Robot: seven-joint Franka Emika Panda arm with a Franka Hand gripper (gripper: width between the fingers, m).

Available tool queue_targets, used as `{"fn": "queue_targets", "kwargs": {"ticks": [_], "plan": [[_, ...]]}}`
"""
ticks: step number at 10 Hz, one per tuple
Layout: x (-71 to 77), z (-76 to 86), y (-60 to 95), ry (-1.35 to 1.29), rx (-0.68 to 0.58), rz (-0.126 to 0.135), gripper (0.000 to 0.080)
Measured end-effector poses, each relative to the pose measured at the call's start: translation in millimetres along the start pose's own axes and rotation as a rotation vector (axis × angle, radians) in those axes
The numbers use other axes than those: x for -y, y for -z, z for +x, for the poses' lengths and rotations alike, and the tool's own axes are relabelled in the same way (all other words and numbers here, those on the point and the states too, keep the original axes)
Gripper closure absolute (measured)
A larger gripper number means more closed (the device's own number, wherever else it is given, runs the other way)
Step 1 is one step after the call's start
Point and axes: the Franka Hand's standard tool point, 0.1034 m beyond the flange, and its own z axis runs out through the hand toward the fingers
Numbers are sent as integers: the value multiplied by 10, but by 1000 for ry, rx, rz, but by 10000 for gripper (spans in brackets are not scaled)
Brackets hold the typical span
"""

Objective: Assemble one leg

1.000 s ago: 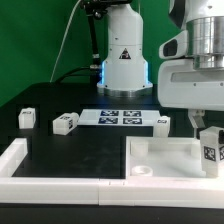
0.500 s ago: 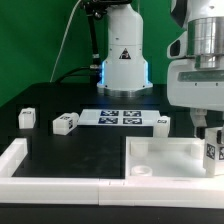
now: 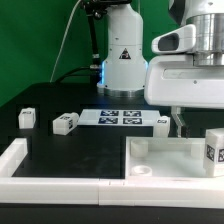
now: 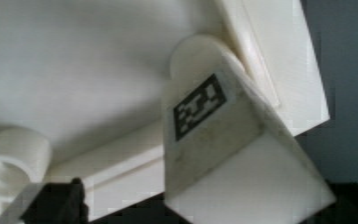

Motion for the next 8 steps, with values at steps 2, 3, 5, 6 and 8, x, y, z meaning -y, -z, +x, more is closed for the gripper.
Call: {"fn": "queue_targets", "kwargs": {"ticks": [2, 3, 5, 6, 8], "plan": [[32, -18, -4, 295, -5, -5, 151], [72, -49, -8, 374, -3, -6, 151], [134, -97, -14, 536, -3, -14, 151], [121, -88, -15, 587, -3, -19, 151], [119, -87, -15, 576, -3, -19, 162]]}}
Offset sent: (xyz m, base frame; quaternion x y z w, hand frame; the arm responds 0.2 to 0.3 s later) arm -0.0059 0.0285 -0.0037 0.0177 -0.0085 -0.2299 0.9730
